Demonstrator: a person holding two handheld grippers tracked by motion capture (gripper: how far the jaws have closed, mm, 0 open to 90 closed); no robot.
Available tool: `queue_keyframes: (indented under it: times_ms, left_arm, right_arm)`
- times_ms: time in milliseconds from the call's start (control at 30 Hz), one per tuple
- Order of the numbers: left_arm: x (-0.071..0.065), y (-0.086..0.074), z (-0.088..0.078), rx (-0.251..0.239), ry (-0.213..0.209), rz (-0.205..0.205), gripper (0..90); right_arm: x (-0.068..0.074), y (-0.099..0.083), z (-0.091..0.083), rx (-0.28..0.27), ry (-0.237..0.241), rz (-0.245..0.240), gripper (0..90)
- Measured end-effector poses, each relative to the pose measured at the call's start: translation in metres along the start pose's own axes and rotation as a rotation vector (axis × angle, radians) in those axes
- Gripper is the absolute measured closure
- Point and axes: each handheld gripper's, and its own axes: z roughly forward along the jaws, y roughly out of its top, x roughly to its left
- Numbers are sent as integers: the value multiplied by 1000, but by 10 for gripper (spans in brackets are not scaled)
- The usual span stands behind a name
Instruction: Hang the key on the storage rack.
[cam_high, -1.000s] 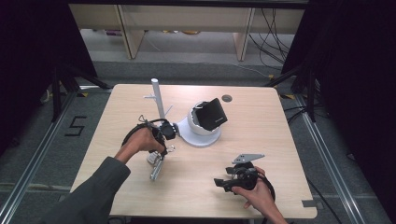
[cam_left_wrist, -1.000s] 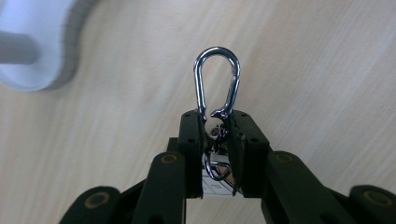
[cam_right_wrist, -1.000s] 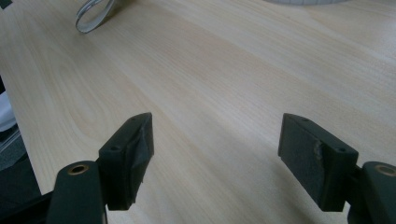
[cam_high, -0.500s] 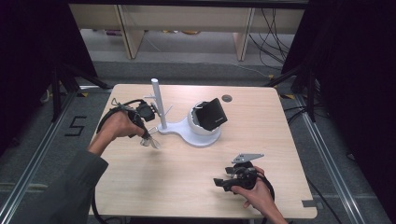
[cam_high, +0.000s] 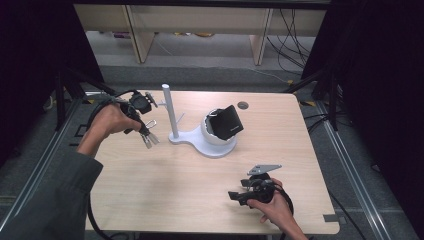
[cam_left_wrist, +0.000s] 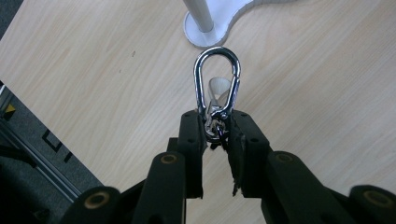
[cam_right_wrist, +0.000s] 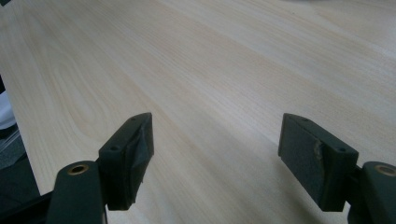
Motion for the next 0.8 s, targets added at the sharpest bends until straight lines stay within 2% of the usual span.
queue_keyframes:
  times_ms: [133,167,267,300,400,433,500,533,567,600,633,667,767,800]
  left_arm:
    - [9,3,-6,3,2,-20,752]
    - [12,5,-10,-9,-1,-34,752]
    - [15,6,-14,-12,2,-30,752]
    - [17,7,-16,-10,1,-42,752]
    - [18,9,-19,-18,1,-37,752]
    - [19,10,-21,-32,2,-44,752]
    - [20,11,-22,-36,-3,-48,752]
    - [20,12,-23,-35,5,-50,752]
    - [20,14,-25,-26,10,-43,752]
    - [20,14,-25,-26,10,-43,752]
    - [21,16,-26,-42,10,-53,752]
    - [23,19,-27,-61,11,-54,752]
    - [21,21,-25,-47,7,-56,752]
    - [21,23,-23,-34,10,-51,752]
  right_arm:
    - [-2,0,-1,-1,3,-17,278]
    - [0,0,-2,-1,1,9,278]
    - [-1,0,-2,5,4,2,277]
    - [-1,0,0,4,25,-6,278]
    - [0,0,0,2,22,4,277]
    - [-1,1,-1,4,8,-13,278]
    - [-1,0,-1,1,6,-19,277]
    - [-2,1,-1,3,15,-15,277]
    - [-1,1,0,0,22,13,278]
    - [-1,1,0,0,22,13,278]
    - [-3,1,0,2,30,-9,277]
    - [-2,1,0,1,30,-8,277]
    - [-2,1,1,3,29,-9,277]
    - [0,1,0,12,9,-1,277]
